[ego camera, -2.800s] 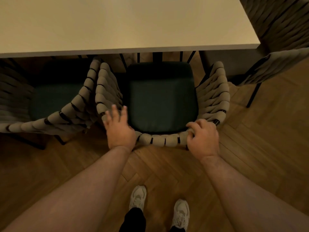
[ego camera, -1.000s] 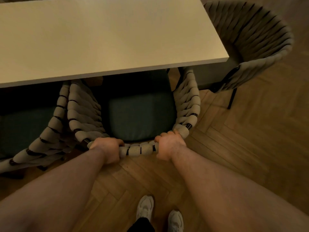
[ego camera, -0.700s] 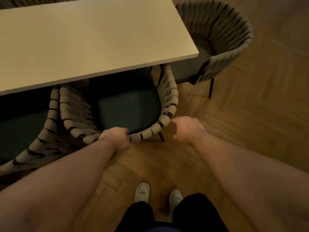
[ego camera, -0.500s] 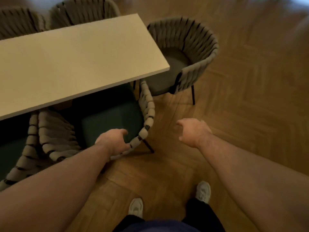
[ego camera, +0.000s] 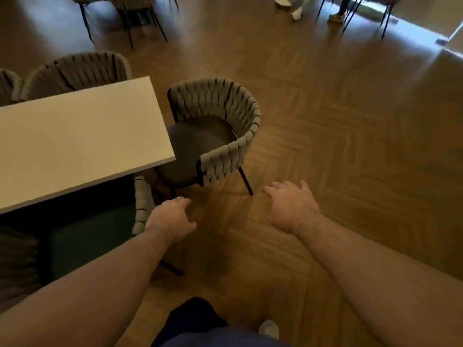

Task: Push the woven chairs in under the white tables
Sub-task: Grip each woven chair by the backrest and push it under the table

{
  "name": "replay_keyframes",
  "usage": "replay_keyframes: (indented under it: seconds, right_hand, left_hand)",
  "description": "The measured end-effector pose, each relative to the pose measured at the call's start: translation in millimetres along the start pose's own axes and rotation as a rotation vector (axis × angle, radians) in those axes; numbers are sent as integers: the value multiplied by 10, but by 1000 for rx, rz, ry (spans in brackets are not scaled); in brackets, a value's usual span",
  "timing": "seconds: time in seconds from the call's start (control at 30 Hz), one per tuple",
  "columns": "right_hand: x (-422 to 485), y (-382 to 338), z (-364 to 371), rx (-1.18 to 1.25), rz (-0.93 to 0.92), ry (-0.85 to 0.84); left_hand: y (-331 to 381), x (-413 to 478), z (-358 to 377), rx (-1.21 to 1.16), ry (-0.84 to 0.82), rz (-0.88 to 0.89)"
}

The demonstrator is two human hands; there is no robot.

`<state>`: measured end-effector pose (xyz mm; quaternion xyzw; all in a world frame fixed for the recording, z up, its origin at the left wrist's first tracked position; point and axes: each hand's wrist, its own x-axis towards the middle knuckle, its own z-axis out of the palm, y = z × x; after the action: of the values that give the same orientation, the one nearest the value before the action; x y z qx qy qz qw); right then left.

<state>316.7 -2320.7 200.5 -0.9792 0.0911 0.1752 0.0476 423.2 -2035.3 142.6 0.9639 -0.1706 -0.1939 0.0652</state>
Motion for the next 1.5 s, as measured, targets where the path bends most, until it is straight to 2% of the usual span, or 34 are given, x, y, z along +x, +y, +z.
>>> replay_keyframes:
  seconds: [0.17, 0.37, 0.6, 0.77, 0.93, 1.13, 1.27, 1.5]
  right_hand:
    - [636, 527, -351, -15, -58, 16]
    - [1724, 982, -656, -65, -99, -5]
    - [2727, 1628, -1152, -121, -170, -5]
    - [3469, 2194, -1388, -217, -270, -8]
    - [4330, 2717, -1606, -292, -444, -20]
    - [5101, 3161, -1911, -422, -665, -77]
    - [5531, 3087, -2051, -430, -761, -113]
    - [6129, 2662, -2040, -378, -899, -148]
  left_hand:
    - [471, 547, -144, 7, 4, -27]
    - [768, 1722, -473, -213, 1, -166]
    - [1354, 2929, -737, -189, -82, -129]
    - [1801, 3700, -759, -211, -71, -152]
    - [2289, 4150, -667, -346, -45, -334]
    - [3045, 4180, -619, -526, 5, -581]
    - [3263, 4063, -470, -668, 22, -753]
    - [3155, 4245, -241, -830, 34, -1015]
